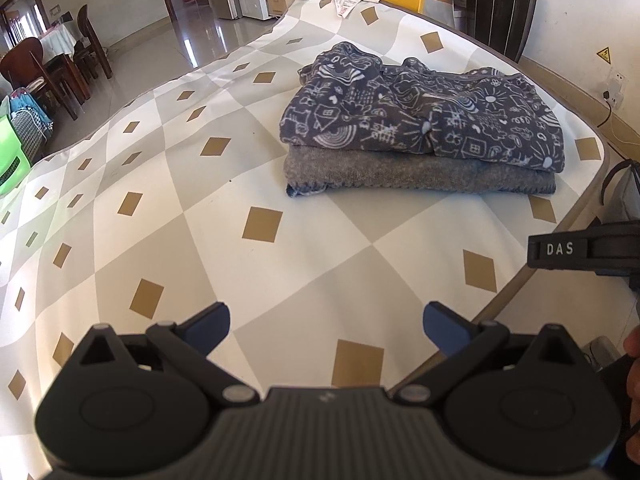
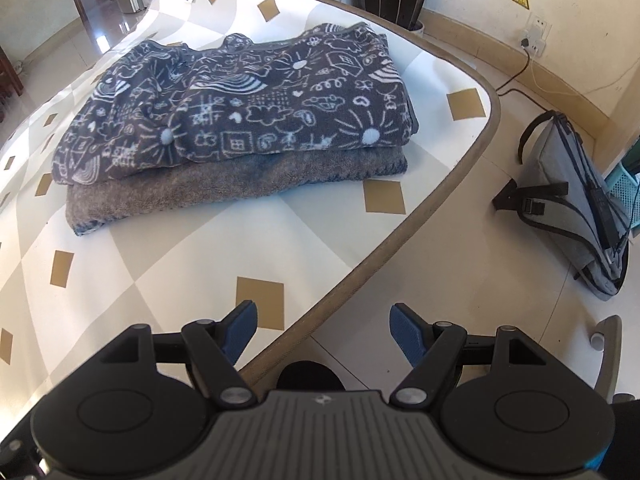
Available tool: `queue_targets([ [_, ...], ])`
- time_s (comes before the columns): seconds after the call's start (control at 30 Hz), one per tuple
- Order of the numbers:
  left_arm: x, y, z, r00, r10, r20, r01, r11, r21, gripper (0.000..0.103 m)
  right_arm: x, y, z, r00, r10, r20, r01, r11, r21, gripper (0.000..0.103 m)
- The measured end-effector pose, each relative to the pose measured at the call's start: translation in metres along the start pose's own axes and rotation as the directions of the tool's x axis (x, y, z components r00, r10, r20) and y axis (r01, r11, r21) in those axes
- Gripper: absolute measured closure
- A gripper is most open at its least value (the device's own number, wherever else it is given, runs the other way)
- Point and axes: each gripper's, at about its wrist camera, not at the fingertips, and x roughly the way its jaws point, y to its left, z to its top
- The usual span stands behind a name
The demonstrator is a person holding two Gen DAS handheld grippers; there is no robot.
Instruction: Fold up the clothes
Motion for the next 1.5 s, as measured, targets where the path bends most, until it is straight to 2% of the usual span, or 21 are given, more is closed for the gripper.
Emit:
queue_targets([
  [0.2,-0.005,-0.005,-0.002,1.000,0.022,0.021,-0.023,0.999,0.030,0.000,-0.003,0.004,-0.004,1.000,-0.009,0.017,0.010,1.000,-0.015,0.030],
  [0.53,-0.010,-0.018,-0.005,1.000,0.007,0.023,-0.008,0.999,0.048,0.000,0.003,-0.019,-0.001,1.000,-0.025,-0.005,0.025,0.996,0.087,0.030],
  [0.77,-0.011,-0.027,-0.012,0.999,0.018,0.028,-0.021,0.995,0.098,0.000,-0.001,-0.013,-0.004,1.000,-0.025,0.006,0.024,0.998,0.058,0.030],
  [1.5,-0.002,-0.009,-0.029,0.999,0.033,-0.018,-0.032,0.998,0.062,0.000,0.000,0.008,-0.011,1.000,-0.002,0.003,0.002,1.000,-0.012,0.030],
])
